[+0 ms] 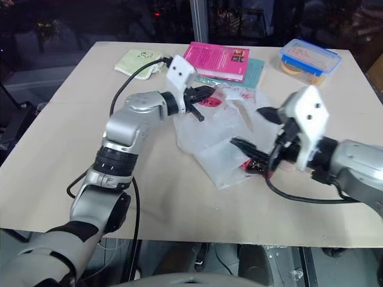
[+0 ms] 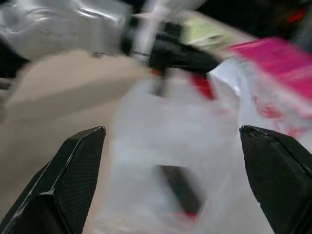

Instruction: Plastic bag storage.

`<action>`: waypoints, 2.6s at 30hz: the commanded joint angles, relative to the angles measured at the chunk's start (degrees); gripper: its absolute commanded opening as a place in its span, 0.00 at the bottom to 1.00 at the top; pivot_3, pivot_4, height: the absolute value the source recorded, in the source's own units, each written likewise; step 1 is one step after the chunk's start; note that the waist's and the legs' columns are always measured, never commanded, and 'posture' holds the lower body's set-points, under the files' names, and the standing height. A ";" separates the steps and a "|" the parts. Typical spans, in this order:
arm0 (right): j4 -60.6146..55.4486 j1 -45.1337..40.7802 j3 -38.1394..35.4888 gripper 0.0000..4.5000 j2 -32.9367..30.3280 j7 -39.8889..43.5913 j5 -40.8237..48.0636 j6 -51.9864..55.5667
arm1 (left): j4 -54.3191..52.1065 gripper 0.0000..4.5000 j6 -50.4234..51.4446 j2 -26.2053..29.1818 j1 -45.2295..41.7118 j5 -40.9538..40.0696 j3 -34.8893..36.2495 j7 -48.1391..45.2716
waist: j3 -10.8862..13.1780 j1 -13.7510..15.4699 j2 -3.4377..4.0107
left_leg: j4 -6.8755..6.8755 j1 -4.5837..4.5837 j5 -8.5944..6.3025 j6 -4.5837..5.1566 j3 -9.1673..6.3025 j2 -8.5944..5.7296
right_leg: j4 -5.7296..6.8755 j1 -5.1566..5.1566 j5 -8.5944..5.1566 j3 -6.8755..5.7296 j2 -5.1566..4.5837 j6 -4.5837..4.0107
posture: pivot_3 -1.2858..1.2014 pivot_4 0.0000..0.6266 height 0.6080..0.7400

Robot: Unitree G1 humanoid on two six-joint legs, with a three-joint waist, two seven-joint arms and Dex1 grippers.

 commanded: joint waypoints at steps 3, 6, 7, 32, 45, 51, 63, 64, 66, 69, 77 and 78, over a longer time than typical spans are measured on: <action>-7.22 19.11 -19.93 1.00 -4.01 -0.62 -2.67 6.06 | -9.58 0.19 11.46 4.01 0.20 -14.10 8.87 -7.15 | -0.01 0.40 -0.01 | 0.03 -0.04 0.00 0.00 -0.05 0.01 | -0.01 0.01 0.01 -0.06 0.03 0.01 | 0.52 0.24 1.00; -7.81 30.42 -24.81 1.00 -1.27 2.19 -8.20 5.13 | -15.86 0.47 14.21 9.71 2.69 -17.55 6.67 -13.95 | -0.03 0.49 0.00 | 0.05 0.07 0.00 0.00 0.03 0.01 | 0.03 0.08 0.01 0.03 0.03 0.01 | 0.52 0.24 1.00; -7.15 33.40 -25.79 1.00 0.37 3.12 -9.82 3.96 | -18.60 0.56 14.65 11.86 4.14 -18.47 5.27 -16.62 | -0.04 0.47 -0.02 | 0.05 0.08 0.00 0.00 0.07 0.00 | 0.04 0.08 0.01 0.07 0.02 0.02 | 0.52 0.24 1.00; 21.74 27.60 -0.86 0.61 8.65 20.02 -35.12 -21.51 | -20.33 0.58 3.59 19.23 5.99 -12.48 -10.96 -35.53 | -0.05 1.21 0.08 | -0.09 0.41 0.01 -0.01 0.19 0.18 | -0.25 0.38 0.22 0.20 0.19 0.06 | 0.52 0.24 1.00; 6.08 28.17 -5.93 0.10 13.09 9.80 -27.82 -9.01 | -10.84 0.75 -17.17 17.76 2.75 -0.39 -20.57 -48.11 | -0.06 1.38 0.08 | -0.07 0.42 0.00 0.01 0.17 0.17 | -0.25 0.39 0.22 0.18 0.15 0.07 | 0.52 0.24 1.00; 2.72 31.03 -8.11 0.10 16.32 6.22 -26.97 -7.66 | -3.87 1.00 -26.46 11.25 0.26 5.36 -24.83 -50.02 | -0.06 1.23 0.08 | -0.06 0.37 -0.01 0.03 0.18 0.13 | -0.26 0.39 0.22 0.19 0.13 0.07 | 0.52 0.24 1.00; -3.59 35.63 -13.13 0.10 20.94 1.23 -27.83 -9.96 | 9.85 0.34 -41.12 5.67 -0.87 14.11 -24.77 -45.27 | -0.12 1.01 0.19 | 0.00 0.40 -0.09 0.18 0.19 0.14 | -0.18 0.38 0.23 0.20 0.18 0.09 | 0.52 0.24 1.00; -3.59 35.91 -14.03 0.10 21.23 0.82 -27.83 -9.92 | 9.09 0.23 -40.00 5.57 -0.67 12.81 -22.87 -44.22 | -0.12 1.03 0.19 | 0.00 0.40 -0.09 0.18 0.18 0.14 | -0.18 0.38 0.23 0.20 0.18 0.09 | 0.52 0.24 1.00; -2.95 36.96 -15.99 0.10 21.20 0.24 -29.04 -9.87 | 5.74 0.07 -35.34 5.66 -0.04 9.02 -18.53 -42.66 | -0.13 1.07 0.19 | 0.01 0.40 -0.09 0.18 0.17 0.14 | -0.18 0.38 0.23 0.18 0.18 0.09 | 0.52 0.24 1.00; -1.24 37.02 -18.98 0.10 21.45 -0.77 -29.60 -10.10 | -2.24 0.00 -24.18 6.06 1.37 0.96 -10.80 -39.30 | -0.13 1.04 0.19 | 0.01 0.39 -0.06 0.14 0.17 0.14 | -0.19 0.38 0.23 0.18 0.17 0.09 | 0.52 0.24 1.00; -6.74 41.94 -36.17 0.10 21.29 4.55 -10.11 -14.09 | -15.16 0.00 -0.10 4.54 3.47 -18.64 9.42 -21.84 | -0.22 1.10 0.41 | 0.01 0.42 -0.05 0.12 0.15 0.19 | -0.13 0.37 0.22 0.18 0.21 0.09 | 0.52 0.24 1.00; -7.62 43.32 -37.90 0.10 20.78 4.77 -6.29 -14.57 | -15.86 0.00 1.38 4.32 3.74 -20.03 10.54 -20.35 | -0.22 1.10 0.40 | 0.00 0.44 -0.04 0.11 0.14 0.19 | -0.14 0.40 0.22 0.18 0.22 0.09 | 0.52 0.24 1.00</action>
